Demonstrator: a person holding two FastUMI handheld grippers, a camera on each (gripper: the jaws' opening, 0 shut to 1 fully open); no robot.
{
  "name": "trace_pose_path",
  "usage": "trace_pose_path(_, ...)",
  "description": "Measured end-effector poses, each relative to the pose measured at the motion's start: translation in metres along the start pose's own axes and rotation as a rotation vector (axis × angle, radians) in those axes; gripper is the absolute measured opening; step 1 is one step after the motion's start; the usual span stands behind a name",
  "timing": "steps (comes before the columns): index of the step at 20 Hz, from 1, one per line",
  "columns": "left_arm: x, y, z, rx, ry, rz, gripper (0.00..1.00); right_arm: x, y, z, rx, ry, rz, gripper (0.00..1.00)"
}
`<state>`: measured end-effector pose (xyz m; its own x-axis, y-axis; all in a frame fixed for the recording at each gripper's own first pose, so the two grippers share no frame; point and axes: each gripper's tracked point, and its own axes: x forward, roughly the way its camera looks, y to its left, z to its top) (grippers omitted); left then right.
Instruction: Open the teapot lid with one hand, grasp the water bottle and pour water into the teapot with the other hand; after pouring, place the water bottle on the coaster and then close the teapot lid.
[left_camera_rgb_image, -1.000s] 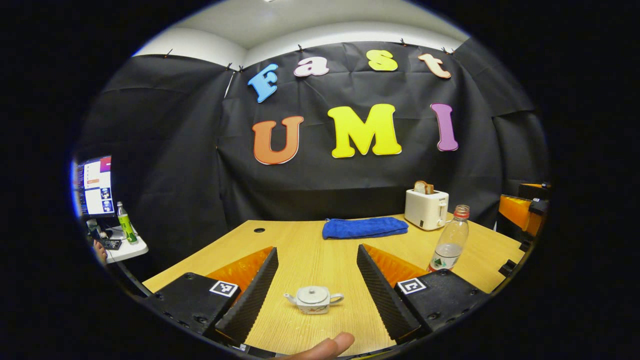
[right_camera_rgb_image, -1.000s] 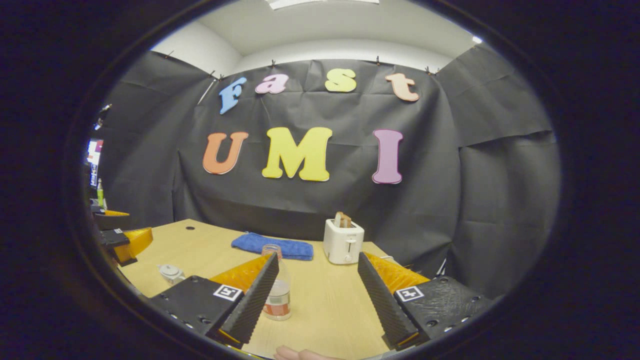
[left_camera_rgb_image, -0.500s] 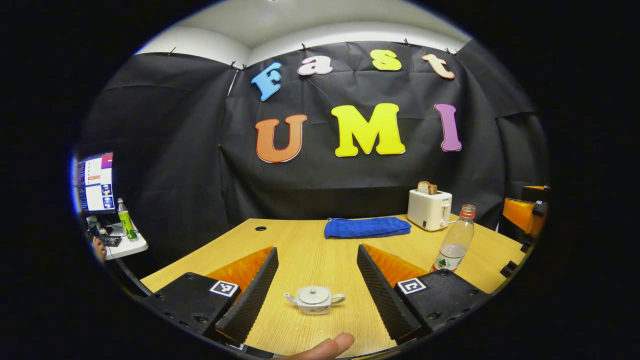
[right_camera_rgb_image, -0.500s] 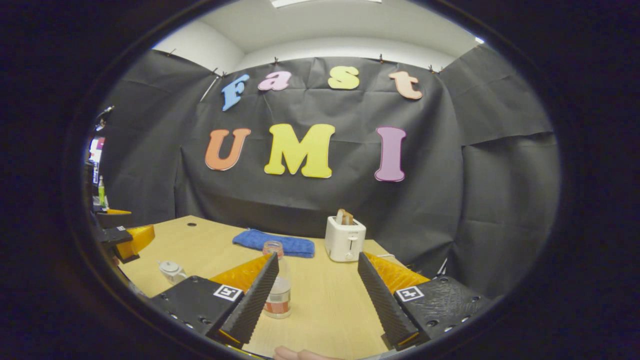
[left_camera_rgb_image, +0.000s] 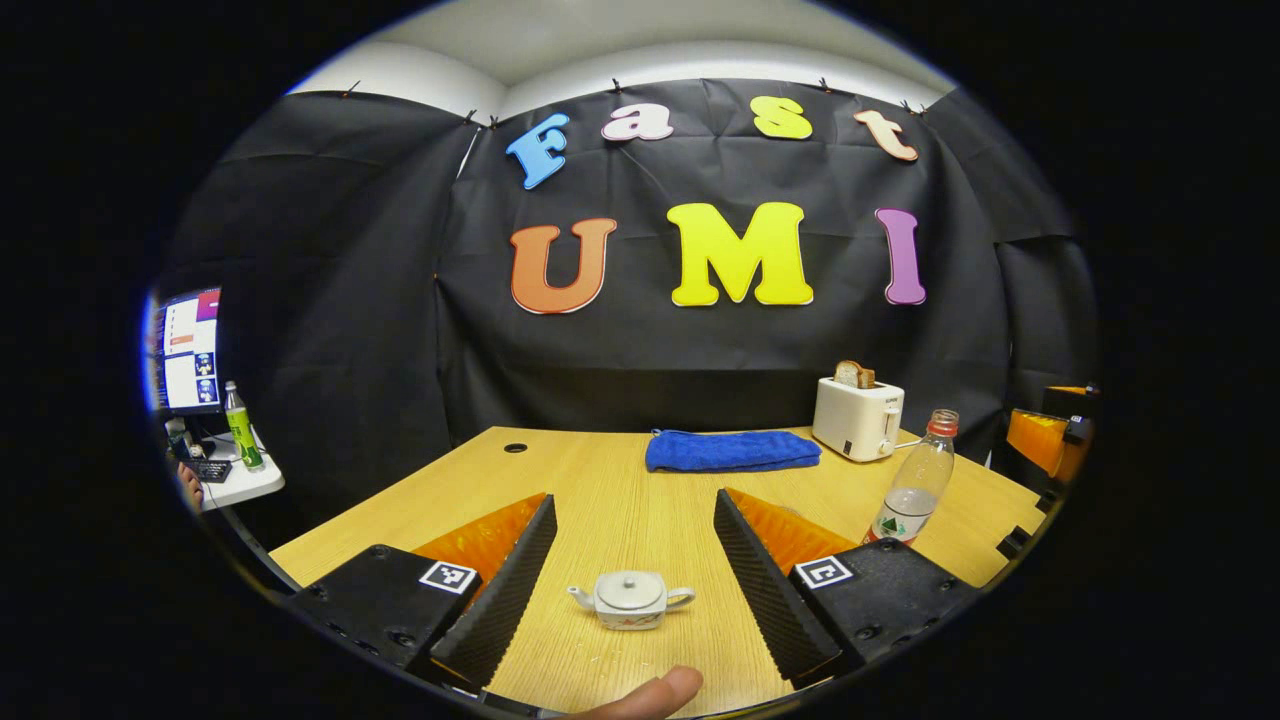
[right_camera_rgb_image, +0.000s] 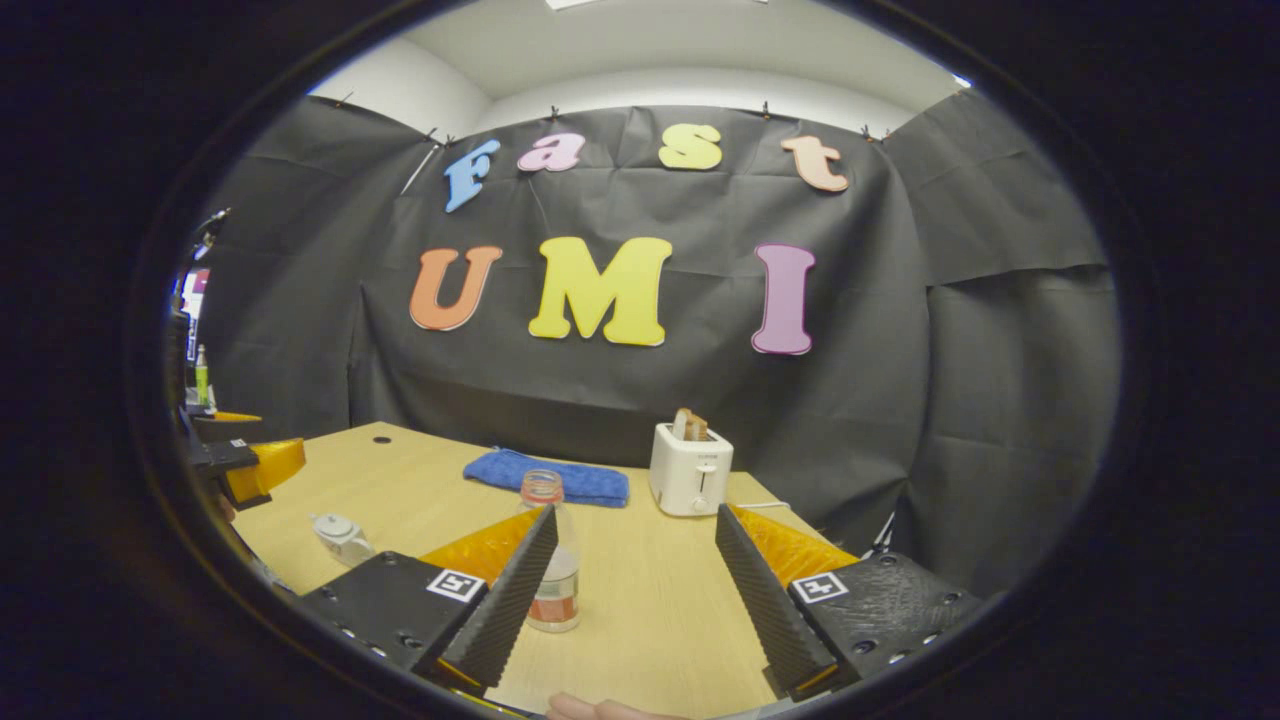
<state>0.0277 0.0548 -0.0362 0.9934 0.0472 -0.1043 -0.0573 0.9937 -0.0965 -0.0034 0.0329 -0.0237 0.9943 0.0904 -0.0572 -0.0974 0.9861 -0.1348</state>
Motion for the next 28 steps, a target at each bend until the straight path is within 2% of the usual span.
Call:
trace_pose_path(9, 0.030, -0.010, -0.031, -0.024, 0.050, -0.053, 0.99, 0.005, -0.003, -0.008, -0.014, 0.018, -0.015, 0.95)
trace_pose_path(13, 0.046, -0.004, -0.059, 0.001, 0.103, -0.017, 0.98, 0.006, -0.003, -0.009, -0.022, 0.019, -0.018, 0.95)
trace_pose_path(15, 0.053, -0.006, -0.070, 0.030, 0.124, -0.025, 0.95, 0.006, -0.005, -0.010, -0.022, 0.019, -0.027, 0.95)
trace_pose_path(18, 0.059, -0.009, -0.085, 0.032, 0.158, -0.043, 0.83, 0.007, -0.006, -0.010, -0.022, 0.022, -0.031, 0.95)
trace_pose_path(20, 0.061, -0.008, -0.090, 0.023, 0.163, -0.048, 0.79, 0.007, -0.005, -0.010, -0.024, 0.020, -0.033, 0.98)
trace_pose_path(21, 0.062, -0.009, -0.090, 0.021, 0.158, -0.052, 0.82, 0.008, -0.004, -0.011, -0.026, 0.021, -0.033, 0.95)
trace_pose_path(22, 0.064, -0.009, -0.092, 0.017, 0.156, -0.057, 0.74, 0.008, -0.003, -0.012, -0.028, 0.025, -0.031, 0.95)
trace_pose_path(24, 0.067, -0.010, -0.098, 0.003, 0.174, -0.063, 0.65, 0.009, -0.001, -0.016, -0.030, 0.032, -0.026, 0.95)
trace_pose_path(27, 0.070, -0.008, -0.101, -0.001, 0.173, -0.052, 0.59, 0.010, 0.002, -0.016, -0.038, 0.035, -0.023, 0.93)
trace_pose_path(28, 0.071, -0.008, -0.103, 0.001, 0.175, -0.048, 0.55, 0.009, 0.003, -0.017, -0.038, 0.035, -0.022, 0.95)
